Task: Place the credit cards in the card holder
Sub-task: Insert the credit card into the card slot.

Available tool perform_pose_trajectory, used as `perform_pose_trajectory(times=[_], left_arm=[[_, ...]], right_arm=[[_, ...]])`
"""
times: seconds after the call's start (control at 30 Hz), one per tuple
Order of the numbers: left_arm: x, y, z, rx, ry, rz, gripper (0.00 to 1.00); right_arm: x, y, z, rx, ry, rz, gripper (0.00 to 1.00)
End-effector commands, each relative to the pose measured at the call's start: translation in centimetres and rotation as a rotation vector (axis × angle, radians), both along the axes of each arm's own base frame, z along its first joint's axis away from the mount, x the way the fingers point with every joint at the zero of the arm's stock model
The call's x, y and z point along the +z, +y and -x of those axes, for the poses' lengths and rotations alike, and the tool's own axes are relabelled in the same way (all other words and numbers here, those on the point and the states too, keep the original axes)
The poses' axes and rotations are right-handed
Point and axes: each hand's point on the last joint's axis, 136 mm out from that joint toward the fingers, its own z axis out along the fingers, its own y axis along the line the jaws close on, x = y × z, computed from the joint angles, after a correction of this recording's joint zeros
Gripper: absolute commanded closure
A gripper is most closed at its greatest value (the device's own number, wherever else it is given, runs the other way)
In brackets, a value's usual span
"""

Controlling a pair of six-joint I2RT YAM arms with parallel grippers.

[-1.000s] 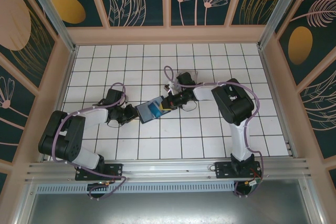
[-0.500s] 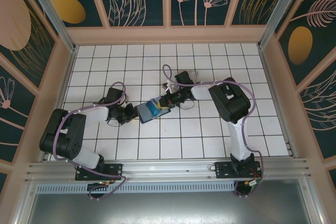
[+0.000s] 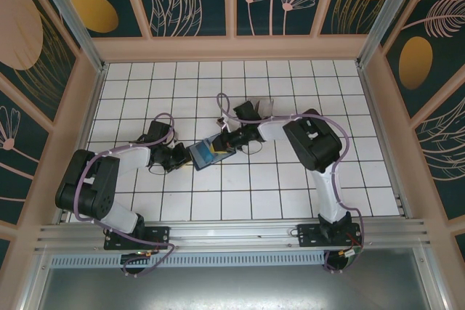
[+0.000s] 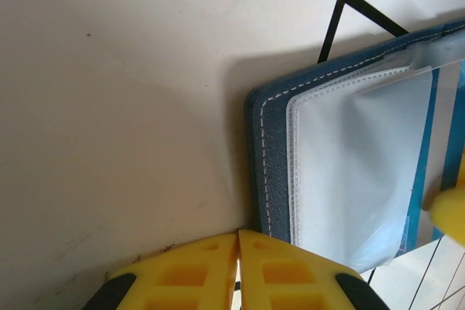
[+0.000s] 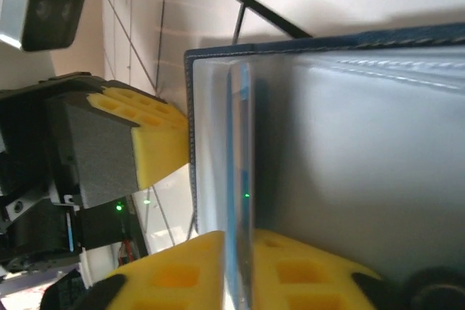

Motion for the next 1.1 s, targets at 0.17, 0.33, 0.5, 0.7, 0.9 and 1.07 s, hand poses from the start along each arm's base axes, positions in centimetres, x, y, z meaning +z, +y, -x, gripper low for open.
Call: perform_pose_trajectory(times=[0.17, 0.33, 0.5, 0.7, 0.9, 1.07], left_arm=[[-0.8, -0.5, -1.2, -0.034, -0.032, -0.025, 0.88], [-1.2, -0.5, -1.0, -0.035, -0.026, -0.021, 0.88], [-1.5, -0.7, -0.9, -0.033, -0.017, -0.006, 0.89], [-1.4, -0.8, -1.3, -0.029, -0.021, -0.001, 0.89], [-1.2, -1.3, -1.9, -0.034, -0.025, 0.017, 0.91], [-1.4, -1.4, -1.9, -0.045, -0.015, 0.017, 0.91]], right_arm=[[-0.7, -1.6, -0.6, -0.075, -0.086, 0.137, 0.65], [-0.6, -2.1, -0.7, -0.085, -0.105, 0.161, 0.66], [-0.7, -1.5, -0.1, -0.058, -0.123, 0.171, 0.68], [0.0, 0.0, 0.7, -0.037, -0.201, 0.203, 0.70], [0.5, 1.6, 1.8, -0.040, -0.228, 0.219, 0.69], [0.8, 0.9, 1.1, -0.065, -0.269, 0.259, 0.66]])
